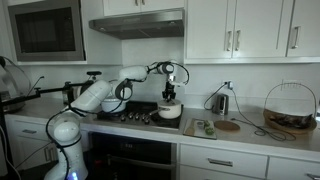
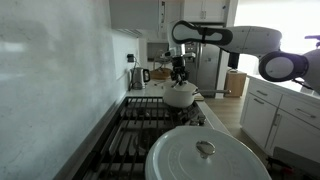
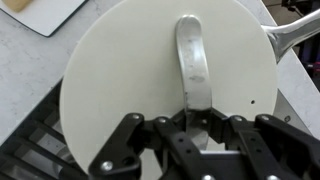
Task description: Remove the lid from the white pot on the right side of the stove
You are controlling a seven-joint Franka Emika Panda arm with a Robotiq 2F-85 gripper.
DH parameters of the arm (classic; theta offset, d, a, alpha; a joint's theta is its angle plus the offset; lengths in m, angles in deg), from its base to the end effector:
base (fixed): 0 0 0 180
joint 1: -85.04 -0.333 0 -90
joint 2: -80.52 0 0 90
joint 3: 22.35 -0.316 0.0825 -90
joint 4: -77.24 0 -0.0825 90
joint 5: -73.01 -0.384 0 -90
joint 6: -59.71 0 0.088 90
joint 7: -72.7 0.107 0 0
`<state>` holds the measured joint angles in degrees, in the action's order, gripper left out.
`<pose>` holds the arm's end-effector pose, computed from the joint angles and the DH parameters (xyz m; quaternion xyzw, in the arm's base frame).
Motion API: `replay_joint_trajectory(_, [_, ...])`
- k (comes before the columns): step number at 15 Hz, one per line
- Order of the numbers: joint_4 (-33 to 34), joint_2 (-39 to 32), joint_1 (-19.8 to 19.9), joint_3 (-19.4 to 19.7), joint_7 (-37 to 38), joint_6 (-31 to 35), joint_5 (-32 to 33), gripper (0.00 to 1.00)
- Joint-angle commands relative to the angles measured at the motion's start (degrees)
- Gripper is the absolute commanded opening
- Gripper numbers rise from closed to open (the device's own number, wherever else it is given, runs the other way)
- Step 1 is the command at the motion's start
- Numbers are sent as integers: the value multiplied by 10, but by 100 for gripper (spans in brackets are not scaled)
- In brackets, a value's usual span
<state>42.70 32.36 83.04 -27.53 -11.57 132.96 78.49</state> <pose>0.7286 0.0465 0.4938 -0.7115 -0.6979 0.0714 0.0416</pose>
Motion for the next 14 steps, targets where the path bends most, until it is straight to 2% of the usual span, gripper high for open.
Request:
replay_joint_trajectory(1, [30, -8, -6, -1, -3, -22, 1, 1])
replay_joint_trajectory(14, [61, 1, -31, 10, 13, -65, 18, 0])
